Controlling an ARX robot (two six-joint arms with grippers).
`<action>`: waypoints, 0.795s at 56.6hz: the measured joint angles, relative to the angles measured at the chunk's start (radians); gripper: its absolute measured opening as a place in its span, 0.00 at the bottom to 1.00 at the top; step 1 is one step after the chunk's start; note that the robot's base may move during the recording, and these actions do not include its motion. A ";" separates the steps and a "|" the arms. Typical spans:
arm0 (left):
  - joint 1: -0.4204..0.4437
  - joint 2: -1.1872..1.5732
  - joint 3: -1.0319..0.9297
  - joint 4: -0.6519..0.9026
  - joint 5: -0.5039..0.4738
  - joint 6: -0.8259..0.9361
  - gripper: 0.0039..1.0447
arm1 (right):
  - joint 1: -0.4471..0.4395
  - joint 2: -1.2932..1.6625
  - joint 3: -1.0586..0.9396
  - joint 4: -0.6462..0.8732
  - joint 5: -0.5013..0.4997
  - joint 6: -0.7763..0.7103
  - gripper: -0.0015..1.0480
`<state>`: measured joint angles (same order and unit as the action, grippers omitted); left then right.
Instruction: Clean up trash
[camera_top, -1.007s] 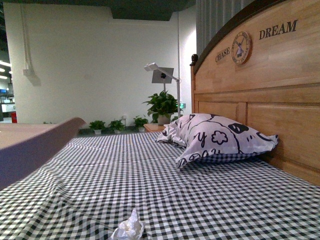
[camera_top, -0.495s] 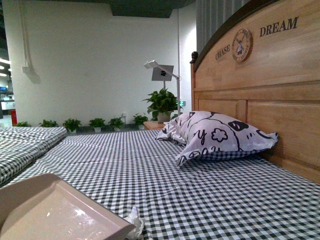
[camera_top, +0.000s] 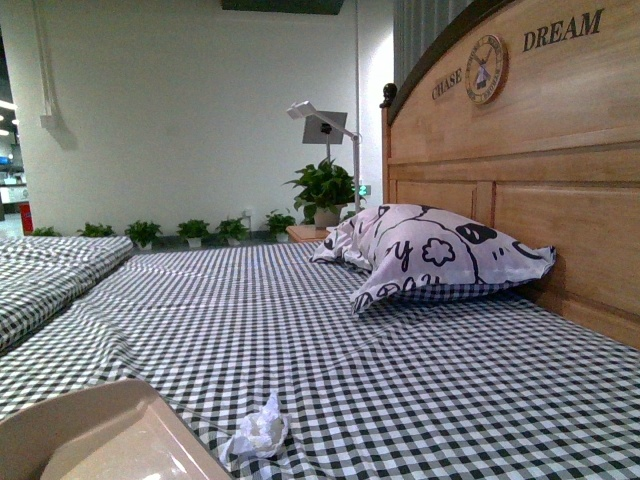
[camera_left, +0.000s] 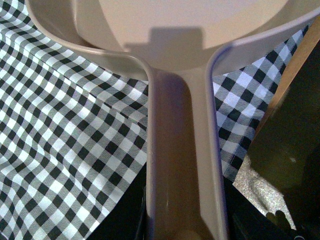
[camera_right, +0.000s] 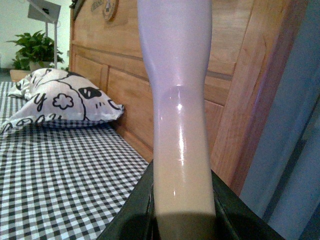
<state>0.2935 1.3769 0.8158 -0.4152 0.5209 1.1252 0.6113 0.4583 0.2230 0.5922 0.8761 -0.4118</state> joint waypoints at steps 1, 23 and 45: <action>0.000 0.001 0.001 0.000 0.000 0.002 0.25 | 0.000 0.000 0.000 0.000 0.000 0.000 0.19; 0.001 0.047 0.023 -0.047 -0.003 0.031 0.25 | 0.000 0.000 0.000 0.000 0.000 0.000 0.19; 0.001 0.063 0.045 -0.098 -0.024 0.048 0.25 | 0.000 0.000 0.000 0.000 0.000 0.000 0.19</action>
<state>0.2947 1.4395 0.8612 -0.5129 0.4965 1.1728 0.6113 0.4583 0.2230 0.5922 0.8761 -0.4118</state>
